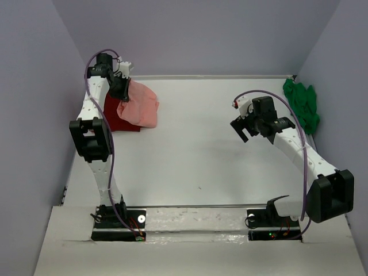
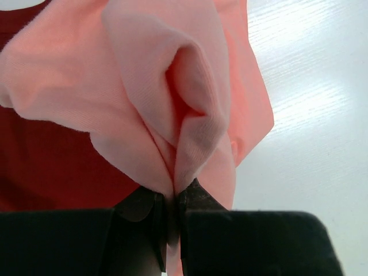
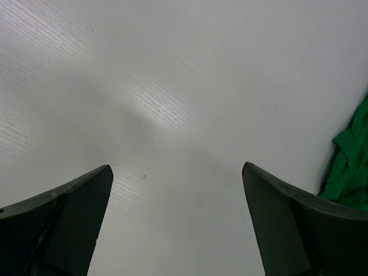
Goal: Fold and stack the t-shirts
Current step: Neatly place the folded tshirt to the corner
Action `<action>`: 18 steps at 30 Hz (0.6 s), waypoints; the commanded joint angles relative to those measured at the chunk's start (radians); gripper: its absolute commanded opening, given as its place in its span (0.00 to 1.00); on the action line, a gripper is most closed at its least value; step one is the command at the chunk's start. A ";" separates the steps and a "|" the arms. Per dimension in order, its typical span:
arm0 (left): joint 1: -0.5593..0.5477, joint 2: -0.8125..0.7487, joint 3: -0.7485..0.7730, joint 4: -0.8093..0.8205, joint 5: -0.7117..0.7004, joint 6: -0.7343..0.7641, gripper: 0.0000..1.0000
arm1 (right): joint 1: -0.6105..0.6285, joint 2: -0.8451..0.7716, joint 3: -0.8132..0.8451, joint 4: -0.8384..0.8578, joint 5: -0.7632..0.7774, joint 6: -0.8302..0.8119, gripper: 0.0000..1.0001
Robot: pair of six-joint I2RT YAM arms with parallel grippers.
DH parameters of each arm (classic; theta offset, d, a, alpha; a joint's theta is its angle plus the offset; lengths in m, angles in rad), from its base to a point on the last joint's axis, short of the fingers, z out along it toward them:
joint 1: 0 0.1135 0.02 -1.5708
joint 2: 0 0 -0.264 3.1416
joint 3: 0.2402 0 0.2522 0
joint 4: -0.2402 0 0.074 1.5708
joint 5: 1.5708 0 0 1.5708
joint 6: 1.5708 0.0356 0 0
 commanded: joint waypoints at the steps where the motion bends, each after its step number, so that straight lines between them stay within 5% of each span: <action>1: 0.009 -0.060 0.073 -0.066 -0.023 0.032 0.00 | -0.006 0.006 -0.005 0.055 -0.023 0.021 1.00; 18: 0.062 -0.047 0.159 -0.164 -0.070 0.127 0.00 | -0.006 0.045 -0.011 0.067 -0.023 0.029 1.00</action>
